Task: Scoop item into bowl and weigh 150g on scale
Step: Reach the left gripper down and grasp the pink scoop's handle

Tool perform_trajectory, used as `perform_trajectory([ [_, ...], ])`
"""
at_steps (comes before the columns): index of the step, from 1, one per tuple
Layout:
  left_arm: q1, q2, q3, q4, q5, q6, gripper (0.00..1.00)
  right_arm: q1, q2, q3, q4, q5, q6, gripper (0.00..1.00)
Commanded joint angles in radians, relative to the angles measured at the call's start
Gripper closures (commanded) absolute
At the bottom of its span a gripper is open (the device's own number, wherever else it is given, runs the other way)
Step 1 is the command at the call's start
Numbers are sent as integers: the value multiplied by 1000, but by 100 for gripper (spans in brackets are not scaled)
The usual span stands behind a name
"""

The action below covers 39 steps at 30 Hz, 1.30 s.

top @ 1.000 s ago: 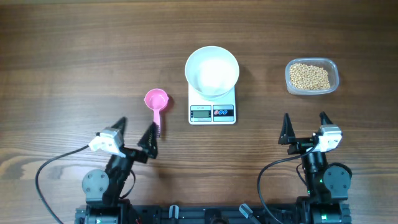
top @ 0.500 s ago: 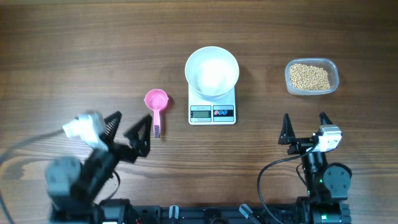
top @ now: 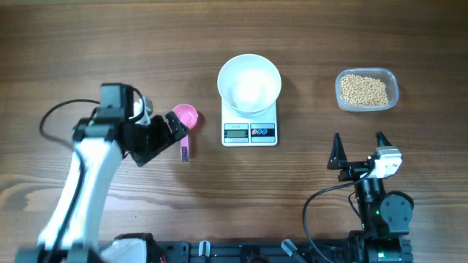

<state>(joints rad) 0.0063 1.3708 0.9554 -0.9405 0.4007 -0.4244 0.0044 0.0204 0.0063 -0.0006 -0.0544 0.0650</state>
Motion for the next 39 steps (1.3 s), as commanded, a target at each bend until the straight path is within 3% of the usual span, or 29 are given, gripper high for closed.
perform_trajectory([
  [1, -2, 150, 7, 29, 50, 66, 0, 4, -3, -1, 2, 9, -11, 0],
  [7, 2, 314, 7, 119, 93, 183, 1, 4, -3, -1, 2, 9, -11, 0],
  [10, 2, 330, 7, 161, 97, 201, 9, 4, -3, -1, 2, 9, -11, 0],
  [12, 2, 330, 7, 199, 97, 233, 9, 4, -3, -1, 2, 9, -11, 0],
  [16, 2, 347, 6, 212, 97, 242, 11, 4, -3, -1, 2, 9, -11, 0],
  [21, 2, 388, 6, 238, 122, 247, 25, 4, -3, -1, 2, 9, -11, 0],
  [26, 2, 393, 5, 254, 156, 264, 28, 4, -3, -1, 2, 9, -11, 0],
  [30, 2, 395, 4, 284, 151, 264, 42, 4, -3, -1, 2, 9, -11, 0],
  [31, 2, 396, 4, 286, 151, 264, 51, 4, -3, -1, 2, 9, -11, 0],
  [33, 2, 397, 4, 286, 151, 264, 59, 4, -3, -1, 2, 9, -11, 0],
  [37, 2, 397, 4, 289, 148, 264, 57, 4, -3, -1, 2, 9, -11, 0],
  [39, 2, 397, -6, 310, 148, 264, 50, 4, -3, -1, 2, 9, -11, 0],
])
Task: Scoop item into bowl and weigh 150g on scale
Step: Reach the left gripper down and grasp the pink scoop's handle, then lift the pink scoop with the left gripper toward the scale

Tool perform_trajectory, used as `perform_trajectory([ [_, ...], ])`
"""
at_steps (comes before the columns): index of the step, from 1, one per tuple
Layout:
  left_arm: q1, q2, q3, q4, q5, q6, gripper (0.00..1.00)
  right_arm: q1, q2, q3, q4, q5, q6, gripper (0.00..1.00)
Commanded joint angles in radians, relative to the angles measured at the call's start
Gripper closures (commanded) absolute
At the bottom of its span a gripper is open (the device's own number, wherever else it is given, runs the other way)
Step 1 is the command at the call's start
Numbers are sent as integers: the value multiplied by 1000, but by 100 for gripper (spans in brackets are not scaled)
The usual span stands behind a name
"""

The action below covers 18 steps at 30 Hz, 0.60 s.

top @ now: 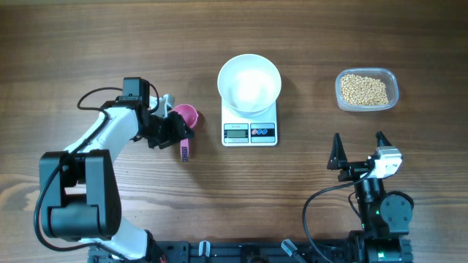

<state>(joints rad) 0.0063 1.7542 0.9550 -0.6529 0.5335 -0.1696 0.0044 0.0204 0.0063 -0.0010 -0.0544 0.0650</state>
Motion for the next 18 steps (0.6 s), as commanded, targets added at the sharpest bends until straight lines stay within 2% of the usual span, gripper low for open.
perform_trajectory([
  [1, 2, 13, -14, 25, 16, 8, 49, 4, -3, -1, 2, 9, -11, 0],
  [6, 2, 13, -23, 29, 16, 6, 58, 4, -3, -1, 2, 9, -11, 0],
  [8, 2, 13, -23, 35, 16, 6, 59, 4, -3, -1, 2, 9, -11, 0],
  [11, 2, 13, -23, 36, 16, 6, 76, 4, -3, -1, 2, 9, -11, 0],
  [13, 2, 13, -23, 36, 16, 5, 82, 4, -3, -1, 2, 9, -11, 0],
  [15, 2, 13, -23, 36, 17, 5, 96, 4, -3, -1, 2, 9, -11, 0],
  [18, 2, 13, -21, 37, 50, -21, 96, 4, -3, -1, 2, 9, -11, 0],
])
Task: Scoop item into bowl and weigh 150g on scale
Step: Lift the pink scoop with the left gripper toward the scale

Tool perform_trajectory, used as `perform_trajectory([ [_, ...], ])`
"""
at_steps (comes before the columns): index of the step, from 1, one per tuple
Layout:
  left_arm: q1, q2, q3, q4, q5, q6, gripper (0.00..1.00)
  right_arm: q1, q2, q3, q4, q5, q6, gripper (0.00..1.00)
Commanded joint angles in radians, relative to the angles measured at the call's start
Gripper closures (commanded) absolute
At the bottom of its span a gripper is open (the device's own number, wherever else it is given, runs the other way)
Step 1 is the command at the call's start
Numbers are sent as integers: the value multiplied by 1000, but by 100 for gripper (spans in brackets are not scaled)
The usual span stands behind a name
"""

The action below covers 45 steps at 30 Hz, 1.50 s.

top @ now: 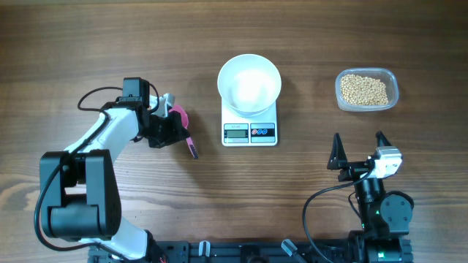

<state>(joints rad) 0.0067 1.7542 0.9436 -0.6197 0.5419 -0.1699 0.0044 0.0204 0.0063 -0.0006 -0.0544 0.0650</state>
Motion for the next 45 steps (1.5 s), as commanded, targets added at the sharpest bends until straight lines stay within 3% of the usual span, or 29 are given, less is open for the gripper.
perform_trajectory([
  [1, 2, 13, -5, 4, 80, -21, 96, 4, -3, -1, 2, 9, -11, 0],
  [6, 24, -8, 30, 3, 338, -21, 96, 4, -3, -1, 2, 9, -11, 0],
  [10, 60, -90, 43, 51, 826, -20, 96, 4, -3, -1, 2, 9, -11, 0],
  [12, 70, -158, 43, 95, 991, -20, 96, 4, -3, -1, 2, 9, -10, 0],
  [17, 70, -301, 44, 94, 978, -48, 96, 4, -3, -1, 2, 9, -11, 0],
  [22, 70, -430, 44, 134, 765, -299, 96, 4, -3, -1, 47, -27, 53, 0],
  [25, 66, -471, 44, 250, 758, -408, 96, 4, -3, -1, 50, -326, 527, 0],
  [26, 62, -481, 44, 305, 758, -423, 96, 4, -3, -1, 40, -355, 727, 0],
  [28, 52, -490, 44, 353, 748, -448, 96, 4, -3, -1, 61, -356, 954, 0],
  [32, 5, -492, 44, 401, 623, -610, 96, 4, -3, 25, 328, -422, 1001, 0],
  [38, -126, -492, 44, 699, 595, -750, 96, 4, 130, 275, 79, -483, 975, 0],
  [40, -200, -492, 44, 798, 493, -800, 96, 4, 259, 378, 13, -525, 957, 0],
  [43, -295, -491, 44, 795, 311, -858, 96, 4, 411, 453, 57, -600, 989, 0],
  [45, -362, -490, 44, 797, 215, -864, 96, 4, 484, 457, 140, -647, 1097, 0],
])
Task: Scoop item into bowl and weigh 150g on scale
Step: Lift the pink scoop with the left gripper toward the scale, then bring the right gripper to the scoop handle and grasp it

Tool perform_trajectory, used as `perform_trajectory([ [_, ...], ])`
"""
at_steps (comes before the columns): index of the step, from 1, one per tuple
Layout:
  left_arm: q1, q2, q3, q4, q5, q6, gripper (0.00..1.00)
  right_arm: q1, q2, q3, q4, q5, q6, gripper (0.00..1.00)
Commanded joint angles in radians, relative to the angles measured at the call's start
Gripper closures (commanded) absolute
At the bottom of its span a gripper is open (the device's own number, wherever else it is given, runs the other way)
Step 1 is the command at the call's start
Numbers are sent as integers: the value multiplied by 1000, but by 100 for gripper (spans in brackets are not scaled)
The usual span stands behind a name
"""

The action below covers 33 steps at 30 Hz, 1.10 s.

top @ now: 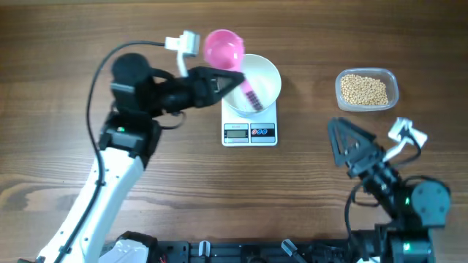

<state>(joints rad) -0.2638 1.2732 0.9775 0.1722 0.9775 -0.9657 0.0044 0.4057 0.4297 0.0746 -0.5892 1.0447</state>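
The pink scoop (223, 48) hangs in the air, its cup just left of the white bowl's (265, 73) far rim and its handle slanting over the bowl. My left gripper (232, 77) is shut on the handle near the cup. The bowl stands on the white scale (250, 132) and looks empty. A clear tub of soybeans (366, 89) sits to the right. My right gripper (336, 141) is open and holds nothing, tilted up below and left of the tub.
The bare wooden table (88, 44) stretches to the left of the scale. The left arm's white link (110, 183) crosses the lower left. The right arm's base (409, 212) is at the lower right, near the front edge.
My left gripper has lifted the scoop off the table left of the scale and now holds it over the bowl's left rim. The right arm has risen and tilted toward the tub.
My left gripper was open beside the pink scoop lying left of the scale. It then reached down around the handle, and the scoop tipped up in its grip. Now the scoop is held high by the bowl, and the resting right arm has risen.
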Motion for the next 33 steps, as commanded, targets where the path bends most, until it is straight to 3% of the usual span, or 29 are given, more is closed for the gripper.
perform_trajectory([
  [1, -120, -9, 10, 5, -266, -68, 96, 4, 148, 34, 102, -148, 249, 0],
  [3, -176, -9, 10, 5, -362, -98, 96, 4, 219, 34, 157, -185, 402, 9],
  [5, -213, -9, 10, 29, -428, -180, 96, 4, 285, 34, 241, -232, 454, 22],
  [9, -240, -9, 10, 88, -455, -247, 96, 4, 402, 34, 474, -365, 577, 23],
  [13, -253, -9, 10, 117, -467, -296, 96, 18, 451, 34, 575, -377, 666, 25],
  [15, -278, -9, 10, 132, -473, -334, 96, 42, 467, 34, 614, -373, 687, 32],
  [22, -334, -1, 10, 106, -530, -332, 96, 75, 479, 34, 632, -332, 673, 34],
  [33, -377, 18, 10, 24, -531, -324, 96, 75, 481, 34, 632, -325, 656, 49],
])
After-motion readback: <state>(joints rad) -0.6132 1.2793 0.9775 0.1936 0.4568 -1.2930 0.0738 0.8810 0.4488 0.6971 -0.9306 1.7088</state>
